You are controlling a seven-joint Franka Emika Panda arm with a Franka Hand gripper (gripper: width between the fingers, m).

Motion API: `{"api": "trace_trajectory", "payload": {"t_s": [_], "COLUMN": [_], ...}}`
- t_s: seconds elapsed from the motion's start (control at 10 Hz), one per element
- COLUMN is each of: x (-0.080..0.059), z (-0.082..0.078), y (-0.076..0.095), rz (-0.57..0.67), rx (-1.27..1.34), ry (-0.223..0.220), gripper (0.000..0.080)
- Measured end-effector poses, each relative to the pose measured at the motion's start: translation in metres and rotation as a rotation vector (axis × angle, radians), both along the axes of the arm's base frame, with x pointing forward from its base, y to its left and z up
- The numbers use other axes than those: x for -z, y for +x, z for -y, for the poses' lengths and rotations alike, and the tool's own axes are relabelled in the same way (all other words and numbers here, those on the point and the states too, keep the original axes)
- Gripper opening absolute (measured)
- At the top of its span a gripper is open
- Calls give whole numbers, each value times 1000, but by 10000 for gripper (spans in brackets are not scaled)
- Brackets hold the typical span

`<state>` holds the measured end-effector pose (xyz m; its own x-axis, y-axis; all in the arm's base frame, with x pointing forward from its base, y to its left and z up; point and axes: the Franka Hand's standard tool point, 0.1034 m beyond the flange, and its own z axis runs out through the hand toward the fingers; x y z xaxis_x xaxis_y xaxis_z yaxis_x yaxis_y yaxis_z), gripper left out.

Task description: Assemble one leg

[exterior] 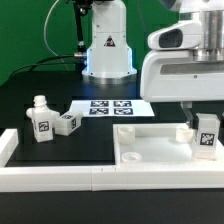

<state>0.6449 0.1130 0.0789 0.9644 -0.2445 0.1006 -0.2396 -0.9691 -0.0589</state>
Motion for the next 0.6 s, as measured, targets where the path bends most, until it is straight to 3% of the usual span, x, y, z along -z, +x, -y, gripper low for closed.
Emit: {"api": "trace_trajectory", "payload": {"t_s": [0.2,0.4,0.6], "x": [1,2,2], "z": [3,6,7], "y": [0,-2,-3], "rz": [-1,-25,-42], "rx": [234,570,702], "ry": [17,69,87], "gripper": [288,288,288]}}
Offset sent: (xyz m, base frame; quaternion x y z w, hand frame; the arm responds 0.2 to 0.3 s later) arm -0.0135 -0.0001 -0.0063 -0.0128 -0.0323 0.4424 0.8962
